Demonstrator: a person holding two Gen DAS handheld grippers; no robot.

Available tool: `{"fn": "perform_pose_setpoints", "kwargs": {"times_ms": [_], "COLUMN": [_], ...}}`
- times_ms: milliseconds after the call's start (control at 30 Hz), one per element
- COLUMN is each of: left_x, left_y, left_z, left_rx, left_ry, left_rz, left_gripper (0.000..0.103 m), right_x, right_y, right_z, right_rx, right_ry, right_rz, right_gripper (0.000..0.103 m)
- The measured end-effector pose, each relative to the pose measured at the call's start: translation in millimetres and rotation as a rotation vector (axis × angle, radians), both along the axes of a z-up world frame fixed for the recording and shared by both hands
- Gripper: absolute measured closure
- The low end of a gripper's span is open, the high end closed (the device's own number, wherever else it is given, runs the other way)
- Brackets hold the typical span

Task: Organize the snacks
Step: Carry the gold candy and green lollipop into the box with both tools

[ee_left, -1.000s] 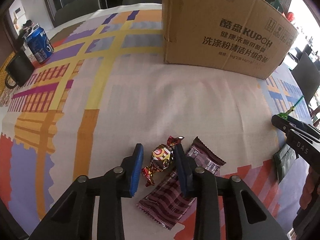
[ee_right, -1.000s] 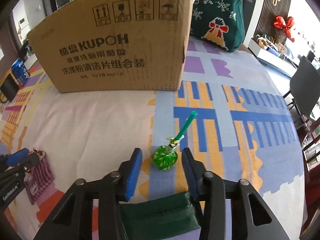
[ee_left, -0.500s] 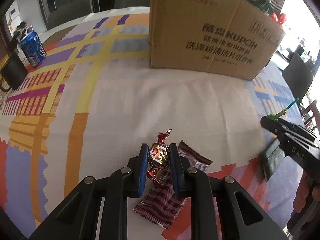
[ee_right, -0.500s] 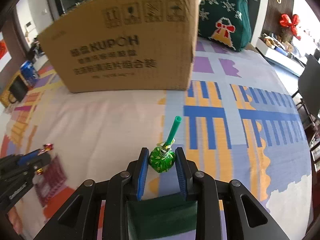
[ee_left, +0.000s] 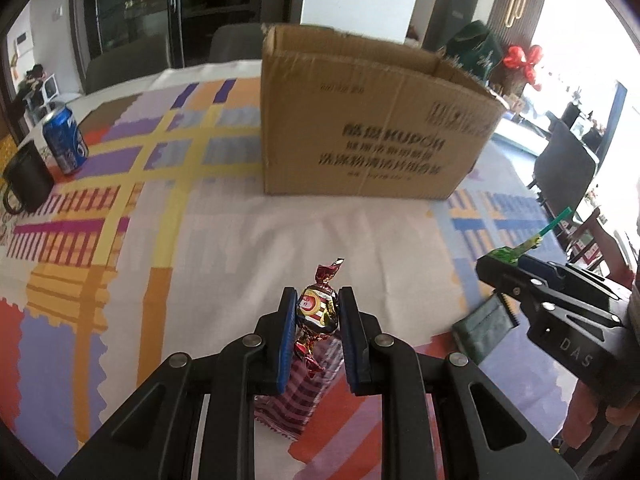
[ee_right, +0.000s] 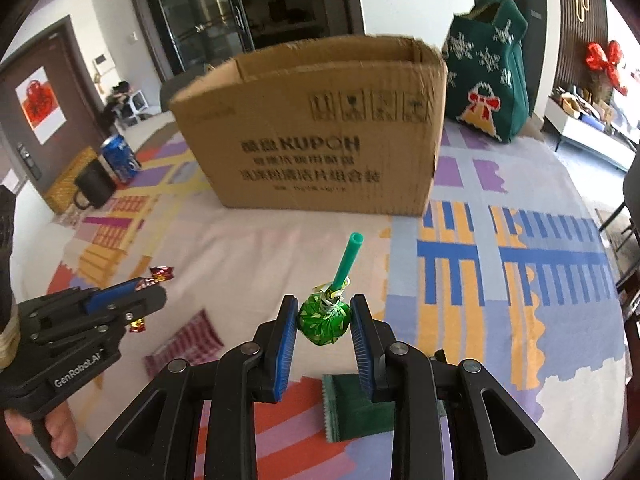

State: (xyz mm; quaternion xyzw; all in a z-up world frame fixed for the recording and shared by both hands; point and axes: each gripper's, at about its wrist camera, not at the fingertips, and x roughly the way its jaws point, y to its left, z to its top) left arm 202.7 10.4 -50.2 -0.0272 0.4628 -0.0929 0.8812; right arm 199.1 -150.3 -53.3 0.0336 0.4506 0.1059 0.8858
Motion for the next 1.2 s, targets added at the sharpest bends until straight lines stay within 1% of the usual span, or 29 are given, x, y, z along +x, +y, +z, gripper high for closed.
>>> {"fn": "perform_pose_setpoints", "kwargs": {"times_ms": [333,467,600,900,1200], "left_x": [3.3,8.1,13.8,36.8,62.9], "left_y": [-9.5,-15.8,-19.6,-18.0,-25.5], "left_z": [33.2,46.3,58.3,81.8,100.6], "left_rx": [-0.004,0.006,0.013,0.009,0.01], "left_ry": [-0.084,-0.12,-0.154,-0.204,-0.243], "left_rz": [-0.035,-0.05,-0.061,-0.051,-0.064], "left_gripper": [0.082,0.082,0.082,0.082,0.082], "right_x": [-5.8,-4.3,-0.3,19.6,48.6], "right_y": [1.9,-0.1,0.7,4.7,3.5], "right_z": [32.6,40.5,50.0,76.2,96.8], "right_rx": [0.019,0.039,0.038,0.029,0.026], "right_ry": [-0.085,-0.101,-0.126,-0.21,-0.25], "right_rz": [0.021,0.02,0.021,0.02,0.009], "right_gripper": [0.075,0.075,0.075,0.075,0.075]}}
